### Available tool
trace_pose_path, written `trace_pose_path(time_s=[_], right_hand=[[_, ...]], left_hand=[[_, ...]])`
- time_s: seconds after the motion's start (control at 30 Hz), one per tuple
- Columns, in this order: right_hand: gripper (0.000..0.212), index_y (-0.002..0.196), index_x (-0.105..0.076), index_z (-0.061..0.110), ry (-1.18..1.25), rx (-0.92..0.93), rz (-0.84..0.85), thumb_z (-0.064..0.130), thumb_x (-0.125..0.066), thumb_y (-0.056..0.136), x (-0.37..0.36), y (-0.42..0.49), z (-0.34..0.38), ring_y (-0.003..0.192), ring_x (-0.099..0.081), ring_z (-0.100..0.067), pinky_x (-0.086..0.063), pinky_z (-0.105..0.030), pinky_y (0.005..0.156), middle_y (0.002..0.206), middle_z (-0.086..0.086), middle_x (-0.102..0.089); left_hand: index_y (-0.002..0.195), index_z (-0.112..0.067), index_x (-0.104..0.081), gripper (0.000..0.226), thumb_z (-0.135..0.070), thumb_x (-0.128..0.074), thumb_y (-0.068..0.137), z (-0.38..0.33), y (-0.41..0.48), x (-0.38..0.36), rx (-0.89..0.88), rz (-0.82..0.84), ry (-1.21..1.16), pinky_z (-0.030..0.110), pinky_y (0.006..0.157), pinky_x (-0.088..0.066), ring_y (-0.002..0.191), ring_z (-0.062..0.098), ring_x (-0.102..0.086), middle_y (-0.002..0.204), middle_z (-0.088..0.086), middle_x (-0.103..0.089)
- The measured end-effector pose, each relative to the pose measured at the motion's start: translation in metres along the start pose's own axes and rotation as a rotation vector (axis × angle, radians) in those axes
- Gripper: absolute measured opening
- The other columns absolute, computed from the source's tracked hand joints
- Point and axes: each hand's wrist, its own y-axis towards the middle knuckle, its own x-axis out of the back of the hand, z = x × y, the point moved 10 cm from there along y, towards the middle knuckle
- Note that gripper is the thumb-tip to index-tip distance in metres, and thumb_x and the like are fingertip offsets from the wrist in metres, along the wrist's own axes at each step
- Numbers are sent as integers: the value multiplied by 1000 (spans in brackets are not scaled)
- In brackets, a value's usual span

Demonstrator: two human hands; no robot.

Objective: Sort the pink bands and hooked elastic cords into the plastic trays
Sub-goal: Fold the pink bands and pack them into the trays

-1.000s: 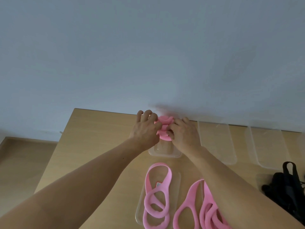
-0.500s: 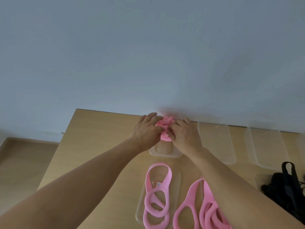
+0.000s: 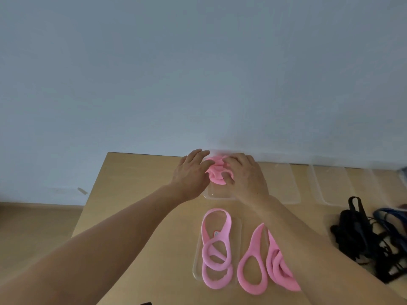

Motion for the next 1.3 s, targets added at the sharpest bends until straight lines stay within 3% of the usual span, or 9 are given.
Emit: trace_pose_path(time_s=[0.23, 0.33, 0.47, 0.6, 0.8, 0.93, 1.07, 1.2, 1.3], right_hand=[[25, 111, -71, 15, 75, -116, 97, 30, -59, 95, 4, -65, 30, 100, -60, -29, -49, -39, 82, 110, -6, -66], [26, 116, -66, 21, 82, -261, 311, 32, -55, 95, -31, -113, 28, 99, -59, -20, -48, -35, 83, 114, 1, -61], [17, 87, -53, 21, 53, -368, 427, 35, -53, 95, -63, -166, 23, 74, -51, -16, -46, -31, 69, 93, -1, -54], [36, 125, -54, 20, -54, -207, 564, 35, -55, 93, -94, -192, 39, 92, -56, -23, -50, -36, 77, 112, -6, -53], [45, 137, -46, 22, -77, -161, 534, 29, -55, 93, -103, -194, 31, 89, -57, -21, -53, -35, 71, 118, -6, -48], [26, 114, -62, 21, -31, -101, 429, 29, -42, 100, -82, -176, 35, 72, -60, -20, -48, -34, 60, 91, -1, -65], [6, 95, -52, 27, 103, -133, 299, 29, -47, 98, -39, -147, 31, 61, -56, -20, -34, -28, 48, 68, 8, -55], [22, 113, -64, 19, 221, -90, 244, 28, -50, 99, 0, -123, 30, 87, -63, -23, -45, -34, 69, 96, 0, -70], [18, 103, -69, 26, 323, -73, 124, 32, -53, 99, 42, -104, 36, 79, -62, -17, -47, -33, 70, 86, 6, -70]], left_hand=[[148, -24, -35, 55, -28, -50, 96, 6, -76, -18, -17, 171, -90, 39, 112, -29, 144, 21, -22, 155, 1, -31], [148, -24, -37, 54, -30, -51, 96, -1, -110, -41, -44, 242, -154, 39, 113, -30, 144, 21, -23, 155, 1, -32], [147, -24, -39, 53, -28, -50, 95, -9, -146, -67, -39, 342, -218, 38, 113, -31, 143, 22, -25, 154, 0, -34], [144, -23, -44, 49, -27, -50, 95, -5, -161, -69, 23, 355, -267, 32, 111, -30, 140, 22, -31, 151, 0, -37], [140, -24, -48, 45, -26, -51, 95, -7, -158, -57, 125, 331, -303, 29, 101, -37, 130, 19, -44, 145, -2, -45], [141, -23, -48, 46, -26, -52, 95, -20, -155, -46, 135, 301, -326, 31, 102, -39, 128, 19, -47, 144, -1, -47], [145, -22, -41, 51, -25, -53, 96, -25, -148, -30, 162, 262, -362, 31, 102, -39, 128, 19, -47, 146, 1, -45], [151, -22, -29, 62, -24, -58, 95, -30, -134, -6, 220, 196, -519, 31, 102, -41, 129, 19, -48, 145, 2, -47], [141, -22, -44, 46, -28, -57, 97, -41, -121, 19, 223, 164, -673, 28, 95, -44, 121, 17, -54, 135, -1, -57]])
